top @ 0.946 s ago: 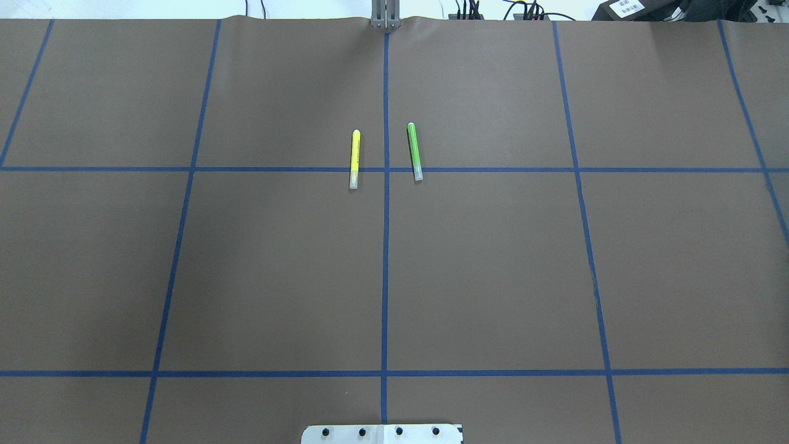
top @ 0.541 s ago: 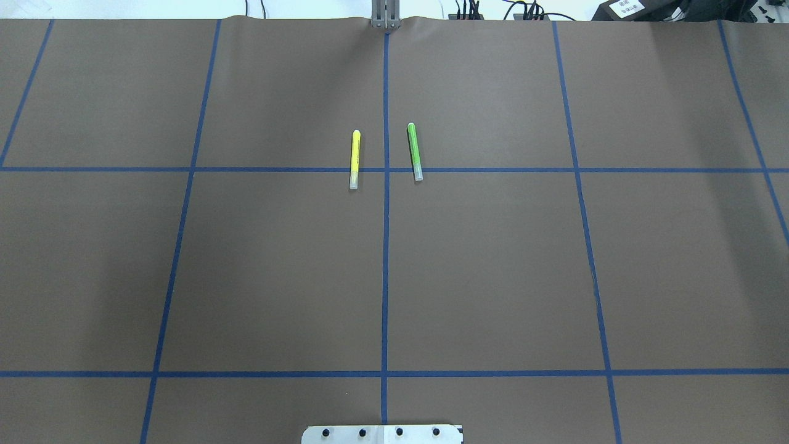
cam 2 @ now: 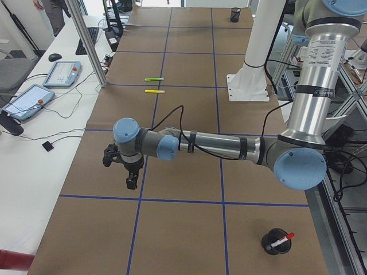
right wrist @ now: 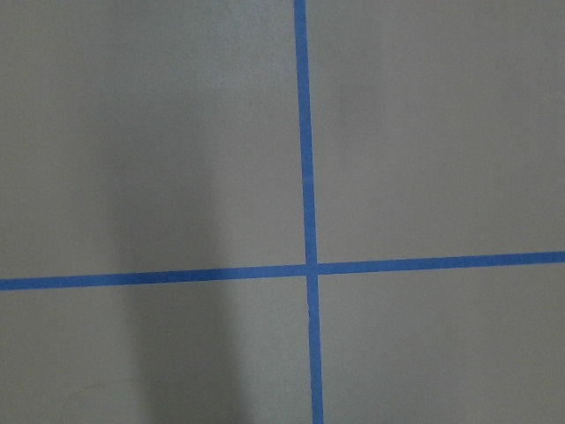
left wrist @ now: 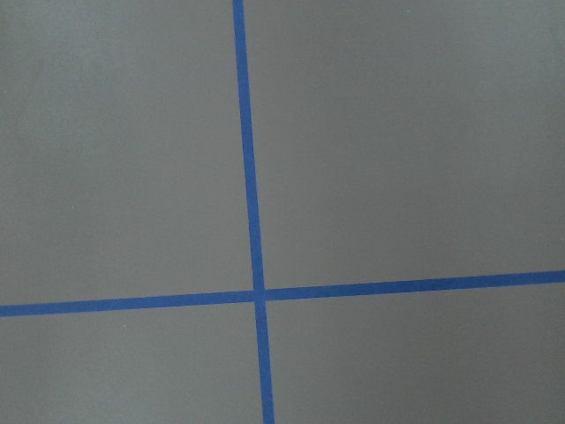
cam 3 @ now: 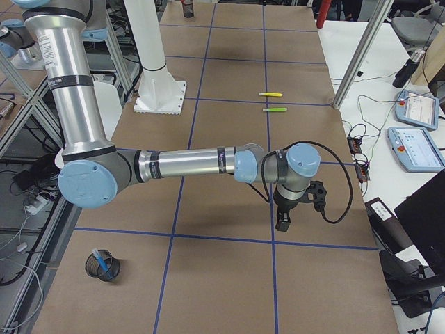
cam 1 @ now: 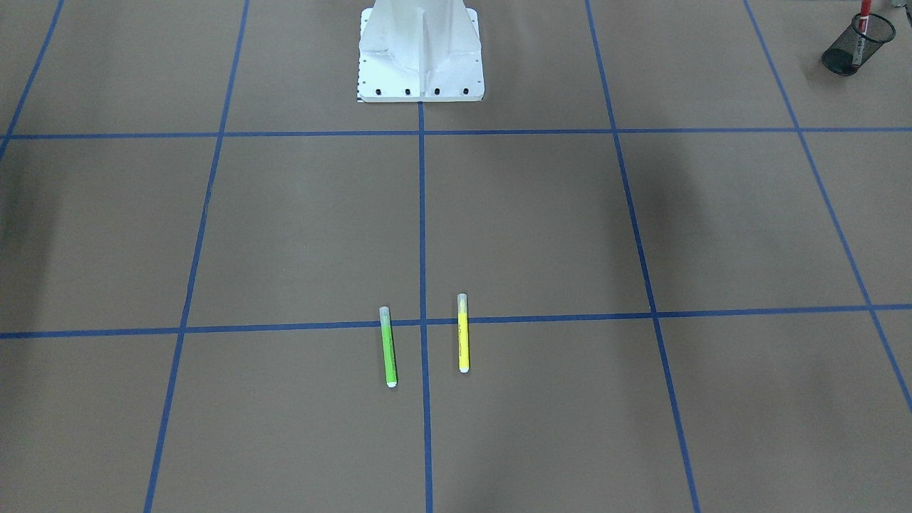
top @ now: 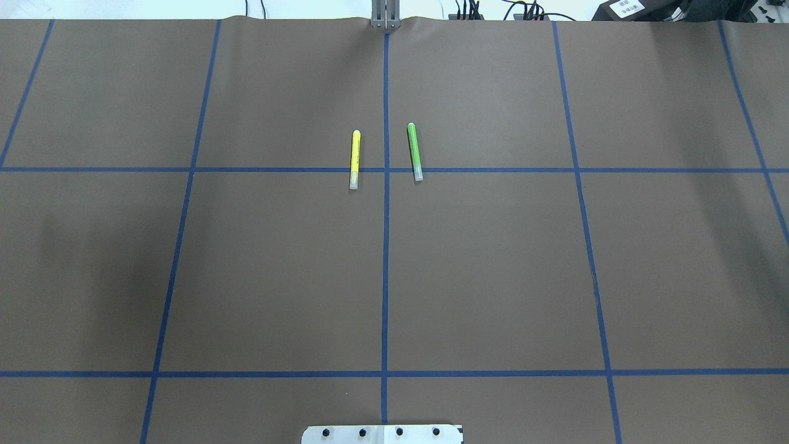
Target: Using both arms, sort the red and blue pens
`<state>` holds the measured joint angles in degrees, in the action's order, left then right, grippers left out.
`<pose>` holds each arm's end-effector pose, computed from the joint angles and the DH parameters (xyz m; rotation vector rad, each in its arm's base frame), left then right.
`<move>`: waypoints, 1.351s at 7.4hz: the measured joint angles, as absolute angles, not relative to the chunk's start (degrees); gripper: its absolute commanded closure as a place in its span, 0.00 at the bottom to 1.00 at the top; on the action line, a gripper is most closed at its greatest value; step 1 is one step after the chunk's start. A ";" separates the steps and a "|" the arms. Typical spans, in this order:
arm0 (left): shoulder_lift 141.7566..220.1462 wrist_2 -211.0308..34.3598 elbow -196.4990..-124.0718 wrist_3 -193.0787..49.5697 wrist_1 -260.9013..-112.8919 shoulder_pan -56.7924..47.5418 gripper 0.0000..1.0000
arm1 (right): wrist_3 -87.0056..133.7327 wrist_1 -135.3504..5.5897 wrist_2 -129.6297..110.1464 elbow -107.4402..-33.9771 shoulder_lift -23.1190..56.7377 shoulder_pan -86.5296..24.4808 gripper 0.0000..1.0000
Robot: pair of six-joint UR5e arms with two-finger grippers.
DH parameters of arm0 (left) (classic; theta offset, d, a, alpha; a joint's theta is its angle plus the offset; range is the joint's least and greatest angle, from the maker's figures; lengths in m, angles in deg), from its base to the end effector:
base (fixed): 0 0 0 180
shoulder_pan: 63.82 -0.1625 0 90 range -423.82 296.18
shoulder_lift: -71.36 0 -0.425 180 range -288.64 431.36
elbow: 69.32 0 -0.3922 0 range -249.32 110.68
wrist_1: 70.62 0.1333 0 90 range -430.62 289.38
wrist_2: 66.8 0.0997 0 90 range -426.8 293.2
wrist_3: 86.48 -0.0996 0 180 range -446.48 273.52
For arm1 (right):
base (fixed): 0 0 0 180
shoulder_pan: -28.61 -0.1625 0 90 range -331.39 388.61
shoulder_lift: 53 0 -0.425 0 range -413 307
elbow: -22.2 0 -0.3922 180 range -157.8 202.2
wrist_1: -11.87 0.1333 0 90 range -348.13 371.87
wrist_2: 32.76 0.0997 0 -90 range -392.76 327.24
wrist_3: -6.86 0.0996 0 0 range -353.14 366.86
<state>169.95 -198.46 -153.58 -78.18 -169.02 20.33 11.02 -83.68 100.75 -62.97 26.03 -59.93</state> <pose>-0.0089 -0.5714 0.6168 0.0969 0.7422 0.0306 0.0502 -0.5727 0.6090 -0.0274 -0.7590 0.0409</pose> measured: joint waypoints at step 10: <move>164.17 -199.60 -163.76 -86.03 -158.88 24.85 0.00 | 13.85 -83.21 105.59 -64.55 32.61 -60.16 0.00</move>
